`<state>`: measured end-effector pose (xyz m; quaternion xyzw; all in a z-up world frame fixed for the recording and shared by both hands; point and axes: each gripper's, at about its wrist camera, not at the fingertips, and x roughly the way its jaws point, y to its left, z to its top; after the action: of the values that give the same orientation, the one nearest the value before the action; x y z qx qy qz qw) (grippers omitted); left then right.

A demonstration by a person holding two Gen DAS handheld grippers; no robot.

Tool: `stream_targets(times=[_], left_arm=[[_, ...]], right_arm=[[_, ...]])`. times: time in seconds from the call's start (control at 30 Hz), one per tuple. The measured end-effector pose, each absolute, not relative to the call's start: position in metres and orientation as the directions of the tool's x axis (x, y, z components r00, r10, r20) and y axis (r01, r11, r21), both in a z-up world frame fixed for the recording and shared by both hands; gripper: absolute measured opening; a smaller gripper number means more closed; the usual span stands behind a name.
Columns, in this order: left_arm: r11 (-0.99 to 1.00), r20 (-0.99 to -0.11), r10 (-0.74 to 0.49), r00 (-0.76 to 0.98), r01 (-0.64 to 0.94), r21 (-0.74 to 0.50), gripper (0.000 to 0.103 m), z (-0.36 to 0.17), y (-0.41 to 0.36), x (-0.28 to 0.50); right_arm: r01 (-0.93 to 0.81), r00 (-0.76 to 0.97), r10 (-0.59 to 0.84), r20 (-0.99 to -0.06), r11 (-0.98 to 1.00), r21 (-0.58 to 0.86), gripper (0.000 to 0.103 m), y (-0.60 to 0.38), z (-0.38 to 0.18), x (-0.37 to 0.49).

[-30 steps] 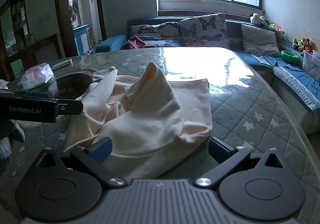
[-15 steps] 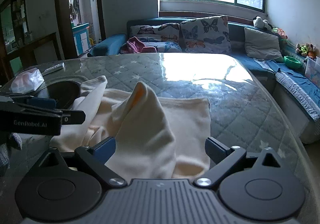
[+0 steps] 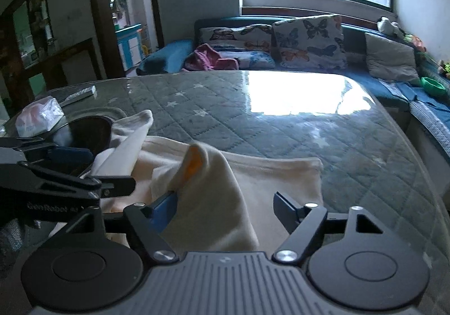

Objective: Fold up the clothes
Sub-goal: 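Close the left gripper on the sweatshirt fabric while the right gripper grasps another edge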

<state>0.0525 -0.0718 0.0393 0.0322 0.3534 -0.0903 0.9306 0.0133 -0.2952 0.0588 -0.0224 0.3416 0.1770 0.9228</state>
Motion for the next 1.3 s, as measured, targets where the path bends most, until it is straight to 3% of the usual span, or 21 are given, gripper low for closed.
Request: stream_targets(times=[0.3, 0.43, 0.47, 0.5, 0.57, 0.67, 0.77, 1.3], left_arm=[[0.984, -0.661, -0.138, 0.737, 0.175, -0.011, 0.080, 0.040, -0.070, 0.067], [0.986, -0.668, -0.136, 0.731, 0.164, -0.021, 0.079, 0.039, -0.068, 0.078], [0.986, -0.672, -0.139, 0.727, 0.166, -0.024, 0.073, 0.038, -0.068, 0.080], [0.985, -0.677, -0.146, 0.722, 0.173, -0.028, 0.068, 0.037, -0.067, 0.083], [0.983, -0.683, -0.155, 0.714, 0.183, -0.032, 0.047, 0.033, -0.066, 0.085], [0.982, -0.678, -0.164, 0.717, 0.182, -0.045, 0.023, 0.031, -0.060, 0.085], [0.981, -0.660, -0.184, 0.728, 0.179, -0.076, 0.013, 0.035, -0.052, 0.077], [0.987, -0.595, -0.161, 0.788, 0.114, -0.116, 0.011, 0.067, -0.010, 0.009]], right_arm=[[-0.408, 0.682, 0.379, -0.626, 0.907, 0.104, 0.065, -0.289, 0.059, 0.034], [-0.423, 0.659, 0.386, -0.646, 0.900, 0.107, 0.054, -0.284, 0.052, 0.043], [-0.425, 0.652, 0.395, -0.648, 0.897, 0.119, 0.042, -0.285, 0.050, 0.044], [-0.427, 0.645, 0.403, -0.649, 0.895, 0.131, 0.038, -0.286, 0.049, 0.045], [-0.414, 0.645, 0.406, -0.647, 0.898, 0.150, 0.027, -0.289, 0.047, 0.046], [-0.395, 0.664, 0.401, -0.631, 0.905, 0.159, 0.015, -0.298, 0.048, 0.042], [-0.366, 0.702, 0.376, -0.604, 0.919, 0.147, 0.011, -0.308, 0.055, 0.034], [-0.080, 0.881, 0.154, -0.448, 0.981, 0.179, 0.010, -0.406, 0.090, -0.069]])
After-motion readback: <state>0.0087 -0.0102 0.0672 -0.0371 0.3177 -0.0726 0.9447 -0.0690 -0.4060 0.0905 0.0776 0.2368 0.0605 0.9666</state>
